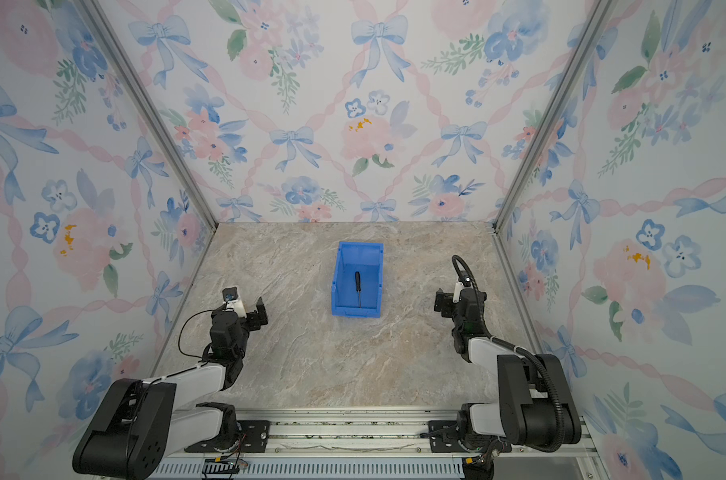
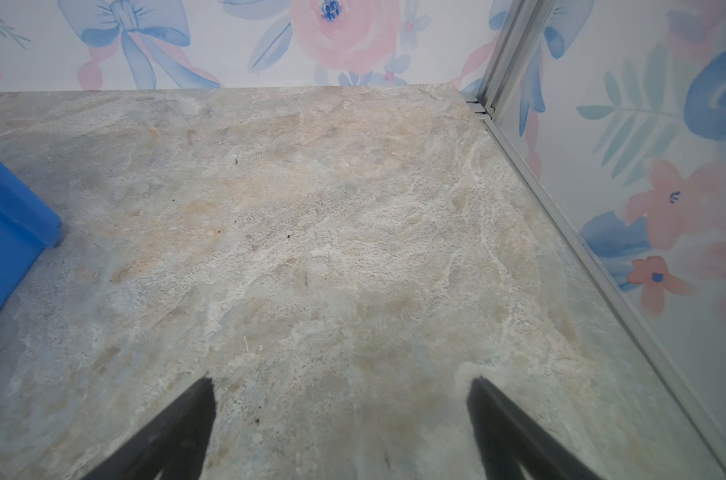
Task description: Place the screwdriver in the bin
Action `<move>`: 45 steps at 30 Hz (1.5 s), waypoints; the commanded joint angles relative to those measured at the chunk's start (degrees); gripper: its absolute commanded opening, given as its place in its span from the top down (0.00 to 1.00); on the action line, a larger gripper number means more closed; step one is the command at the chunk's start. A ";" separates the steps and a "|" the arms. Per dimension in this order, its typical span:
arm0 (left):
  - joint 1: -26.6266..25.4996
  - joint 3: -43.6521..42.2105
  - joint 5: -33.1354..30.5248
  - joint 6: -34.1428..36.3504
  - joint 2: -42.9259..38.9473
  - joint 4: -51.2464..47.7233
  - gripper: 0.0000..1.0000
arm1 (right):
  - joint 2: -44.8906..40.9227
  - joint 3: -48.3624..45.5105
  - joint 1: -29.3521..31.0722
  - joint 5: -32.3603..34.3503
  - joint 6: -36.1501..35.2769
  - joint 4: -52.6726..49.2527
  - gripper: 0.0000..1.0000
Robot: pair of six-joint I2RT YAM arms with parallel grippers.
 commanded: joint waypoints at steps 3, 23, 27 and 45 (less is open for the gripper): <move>0.64 2.71 1.58 1.31 3.44 4.56 0.02 | 0.84 1.96 -0.53 -3.52 -1.29 1.25 0.03; 1.25 6.59 5.55 5.08 15.45 12.83 0.02 | 9.98 -1.12 -0.25 -4.33 0.40 16.81 0.03; 1.76 6.70 6.27 4.85 16.82 13.95 0.02 | 10.05 -1.01 0.23 -3.37 0.05 16.48 0.03; 2.68 3.87 8.90 4.94 19.13 21.18 0.02 | 10.05 -0.83 2.32 1.34 -0.91 16.25 0.03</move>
